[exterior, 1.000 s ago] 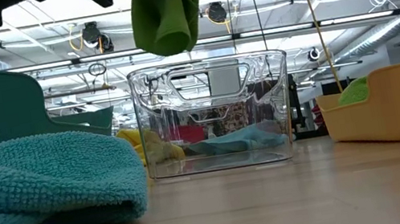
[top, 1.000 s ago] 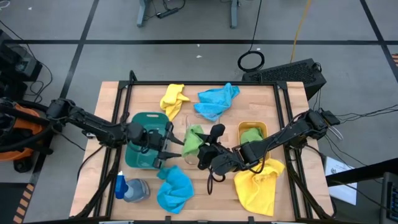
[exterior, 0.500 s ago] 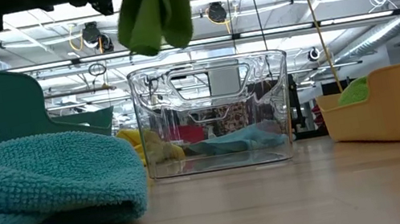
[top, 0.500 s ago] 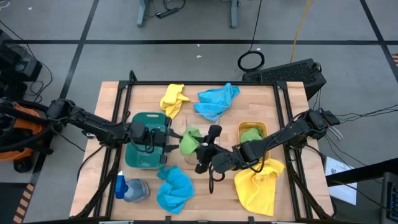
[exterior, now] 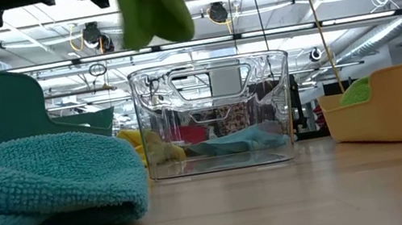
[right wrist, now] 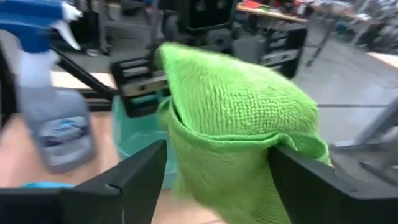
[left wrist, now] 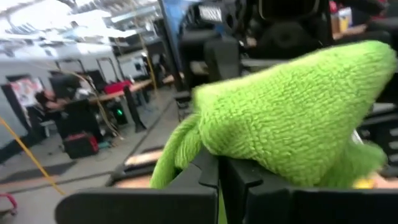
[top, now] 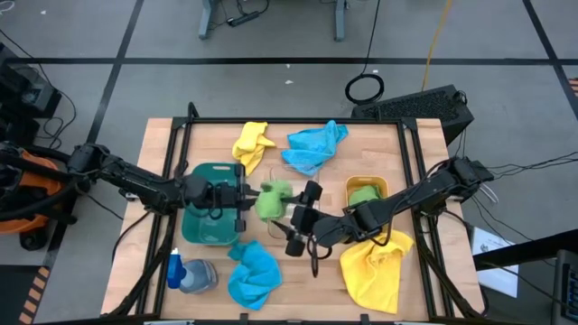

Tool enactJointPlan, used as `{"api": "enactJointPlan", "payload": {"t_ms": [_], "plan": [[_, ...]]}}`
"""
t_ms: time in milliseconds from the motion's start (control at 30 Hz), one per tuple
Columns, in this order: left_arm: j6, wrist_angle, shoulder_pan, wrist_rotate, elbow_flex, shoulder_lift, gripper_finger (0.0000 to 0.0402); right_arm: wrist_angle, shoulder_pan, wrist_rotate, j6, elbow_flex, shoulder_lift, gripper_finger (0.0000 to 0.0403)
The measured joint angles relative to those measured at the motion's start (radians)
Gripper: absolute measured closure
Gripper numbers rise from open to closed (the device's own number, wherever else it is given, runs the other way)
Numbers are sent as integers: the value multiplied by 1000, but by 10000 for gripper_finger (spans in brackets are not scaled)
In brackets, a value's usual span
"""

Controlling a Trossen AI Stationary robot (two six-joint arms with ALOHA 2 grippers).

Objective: Sort microfiber towel by color & place in baskets
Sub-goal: Put the green microfiber towel into the yellow bin

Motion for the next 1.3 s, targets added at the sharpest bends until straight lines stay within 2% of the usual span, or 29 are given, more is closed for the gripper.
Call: {"api": "enactJointPlan", "payload": {"t_ms": [133, 333, 533, 700, 833, 933, 1000, 1100, 1267, 1300], "plan": [[50, 59, -19, -23, 0, 0, 400, -1, 0, -17, 31, 0, 0, 130], [78, 81, -54, -28, 0, 0, 400, 53, -11, -8, 25, 0, -1, 159], [83, 73, -61, 44, 2, -1, 401, 133, -31, -7, -27, 0, -1, 184], [96, 33, -51, 52, 2, -1, 401, 135, -35, -15, -45, 0, -1, 175], [103, 19, -51, 61, 2, 0, 401, 135, -40, -104, -81, 0, -1, 157], [101, 20, -50, 99, 2, 0, 401, 131, -42, -103, -72, 1, -1, 164], [101, 20, -50, 124, 2, 0, 399, 124, -42, -103, -71, 2, -1, 188], [84, 20, -50, 128, 1, 0, 383, 113, -42, -104, -79, 2, -1, 246], [23, 16, -50, 127, -1, 0, 322, 61, -40, -104, -101, 2, -8, 370], [21, 16, -50, 127, -1, 0, 308, 43, -40, -107, -101, 3, -12, 381]]}}
